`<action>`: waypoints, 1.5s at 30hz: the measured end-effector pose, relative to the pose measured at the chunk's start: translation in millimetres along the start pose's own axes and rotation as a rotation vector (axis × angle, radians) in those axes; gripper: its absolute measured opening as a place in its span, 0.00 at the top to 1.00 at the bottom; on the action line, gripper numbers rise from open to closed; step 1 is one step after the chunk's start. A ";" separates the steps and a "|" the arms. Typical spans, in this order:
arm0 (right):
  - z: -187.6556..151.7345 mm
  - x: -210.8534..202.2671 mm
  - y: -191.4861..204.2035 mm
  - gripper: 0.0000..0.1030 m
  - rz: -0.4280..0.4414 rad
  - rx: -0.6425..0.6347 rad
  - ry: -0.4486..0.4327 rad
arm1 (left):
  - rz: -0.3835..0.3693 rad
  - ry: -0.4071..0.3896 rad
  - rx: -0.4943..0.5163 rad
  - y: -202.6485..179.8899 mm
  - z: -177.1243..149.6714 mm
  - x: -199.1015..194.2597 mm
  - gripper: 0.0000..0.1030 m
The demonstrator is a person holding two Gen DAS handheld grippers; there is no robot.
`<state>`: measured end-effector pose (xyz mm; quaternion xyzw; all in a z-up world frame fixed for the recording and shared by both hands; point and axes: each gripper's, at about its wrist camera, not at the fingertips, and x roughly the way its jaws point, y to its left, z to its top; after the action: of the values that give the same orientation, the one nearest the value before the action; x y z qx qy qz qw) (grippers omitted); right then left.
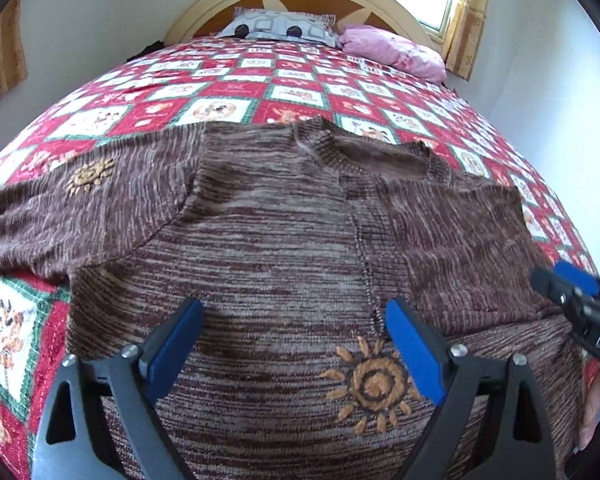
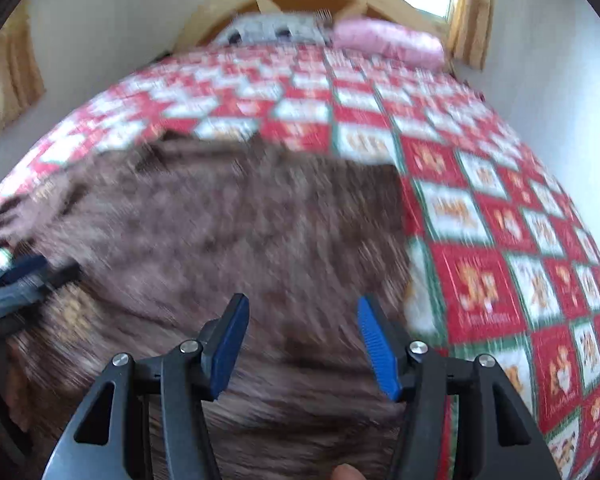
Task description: Fold small clothes
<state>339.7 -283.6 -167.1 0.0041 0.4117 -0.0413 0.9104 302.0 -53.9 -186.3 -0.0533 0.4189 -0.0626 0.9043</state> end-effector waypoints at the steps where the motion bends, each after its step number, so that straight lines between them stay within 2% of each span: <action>1: 4.2 3.1 3.5 0.44 0.018 0.007 0.000 | 0.001 0.003 -0.002 0.5 0.5 0.7 0.08; 4: 3.2 18.9 23.8 0.44 0.017 -0.022 0.009 | -0.003 0.001 -0.010 2.5 0.7 0.4 0.08; 7: -17.3 26.2 31.0 0.44 0.007 -0.054 0.074 | -0.004 0.001 -0.010 2.8 0.5 0.3 0.08; 15: -28.6 24.2 44.8 0.44 -0.016 -0.066 0.070 | -0.012 0.003 -0.008 1.5 0.1 1.0 0.06; 19: -66.4 -24.8 32.2 0.44 -0.041 -0.112 0.052 | -0.011 0.002 -0.006 1.7 0.4 1.4 0.06; 24: -63.0 -53.8 24.6 0.44 -0.018 -0.043 -0.050 | -0.021 -0.004 -0.026 5.9 0.9 -0.1 0.06; 26: -57.3 -50.4 29.4 0.44 -0.018 -0.060 -0.047 | -0.029 -0.011 -0.045 11.2 1.7 -4.0 0.06; 28: -51.3 -45.0 32.5 0.44 -0.026 -0.071 -0.049 | -0.030 0.023 -0.074 22.3 3.6 -8.5 0.06; 30: -47.1 -43.1 35.4 0.44 0.006 -0.068 -0.050 | -0.035 0.011 -0.104 36.7 4.0 -18.6 0.06; 33: -45.6 -32.9 48.6 0.44 0.054 -0.091 -0.032 | 0.022 -0.028 -0.108 57.8 7.6 -33.2 0.06; 35: -50.2 -18.3 58.9 0.44 0.108 -0.103 0.032 | 0.058 -0.037 -0.105 71.2 9.8 -39.3 0.06; 36: -54.2 -13.3 63.8 0.44 0.108 -0.114 0.049 | 0.071 -0.036 -0.108 79.5 10.6 -42.4 0.06; 37: -57.2 -17.2 68.8 0.44 0.080 -0.140 0.024 | 0.084 -0.037 -0.112 88.7 11.0 -46.9 0.06; 40: -64.1 -23.6 70.8 0.44 0.083 -0.154 0.022 | 0.127 -0.061 -0.110 113.5 11.9 -60.3 0.06; 45: -73.1 -29.6 72.3 0.44 0.072 -0.172 0.000 | 0.258 -0.093 -0.125 174.9 15.7 -79.7 0.06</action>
<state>271.2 -206.5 -195.1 -0.0593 0.4134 0.0272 0.9082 274.9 131.9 -142.3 -0.0583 0.3832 0.0827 0.9181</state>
